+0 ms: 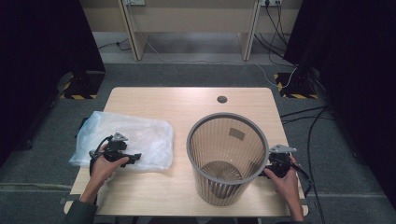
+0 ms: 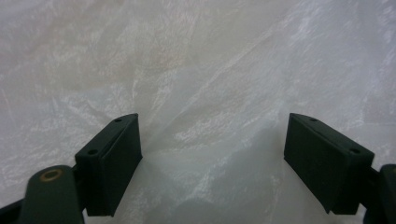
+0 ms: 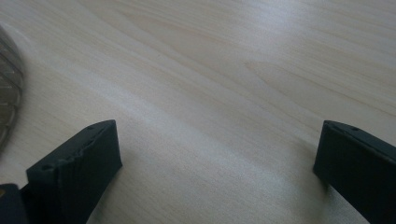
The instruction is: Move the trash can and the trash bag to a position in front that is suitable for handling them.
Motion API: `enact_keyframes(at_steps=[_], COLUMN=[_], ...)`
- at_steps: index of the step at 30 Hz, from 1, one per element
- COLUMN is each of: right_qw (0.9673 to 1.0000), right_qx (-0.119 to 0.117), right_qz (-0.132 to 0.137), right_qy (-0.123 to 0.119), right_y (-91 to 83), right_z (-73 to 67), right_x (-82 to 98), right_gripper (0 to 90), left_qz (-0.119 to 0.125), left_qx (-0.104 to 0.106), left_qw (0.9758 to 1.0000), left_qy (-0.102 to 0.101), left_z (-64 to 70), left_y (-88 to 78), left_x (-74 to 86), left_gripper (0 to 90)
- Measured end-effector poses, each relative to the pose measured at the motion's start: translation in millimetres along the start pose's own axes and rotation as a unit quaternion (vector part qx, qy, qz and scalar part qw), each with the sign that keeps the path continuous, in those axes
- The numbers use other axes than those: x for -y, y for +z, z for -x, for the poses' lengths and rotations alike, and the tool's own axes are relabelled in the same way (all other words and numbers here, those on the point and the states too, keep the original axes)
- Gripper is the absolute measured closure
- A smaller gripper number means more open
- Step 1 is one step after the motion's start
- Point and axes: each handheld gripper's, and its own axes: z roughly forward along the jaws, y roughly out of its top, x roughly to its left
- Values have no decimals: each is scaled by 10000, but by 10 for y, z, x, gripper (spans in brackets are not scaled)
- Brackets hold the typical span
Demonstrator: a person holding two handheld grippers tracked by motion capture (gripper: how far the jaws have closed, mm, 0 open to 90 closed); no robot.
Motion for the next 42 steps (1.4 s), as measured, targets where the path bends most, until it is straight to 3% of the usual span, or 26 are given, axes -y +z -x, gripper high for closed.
enact_keyframes(at_steps=[2,5,11,14,18,20,25,30,34,39,42], right_qw=[10000,10000,10000,9997,9998,9997,9998,9997,9996,9993,9992], right_qx=[1,7,-3,-128,-86,-119,-108,-118,-135,-220,-233], right_qz=[-4,2,36,183,156,193,166,200,239,277,304], right_qy=[13,-4,21,-61,-88,-40,-46,-96,-68,-130,-138], right_y=[0,1,-13,-69,-152,-203,-210,-263,-315,-396,-453], right_z=[-2,-1,-17,-50,-126,-160,-190,-227,-282,-399,-455], right_x=[0,1,8,37,102,139,185,167,162,169,182], right_gripper=[6,6,49,182,161,160,159,167,167,175,180], left_qz=[47,24,348,674,951,909,855,1049,1125,1265,1432], left_qx=[-43,-60,-74,-34,89,123,380,628,1002,1225,1443], left_qw=[9999,10000,9993,9977,9953,9955,9954,9923,9886,9840,9787], left_qy=[-90,-69,-73,-21,142,226,192,182,64,251,273], left_z=[-60,-129,-54,83,304,433,560,713,853,1083,1202], left_y=[-25,-75,-131,-215,-281,-259,-167,-171,-182,-212,-197], left_x=[42,95,81,-31,-127,-159,-205,-254,-266,-290,-304], left_gripper=[188,188,198,187,174,181,180,180,180,180,181])
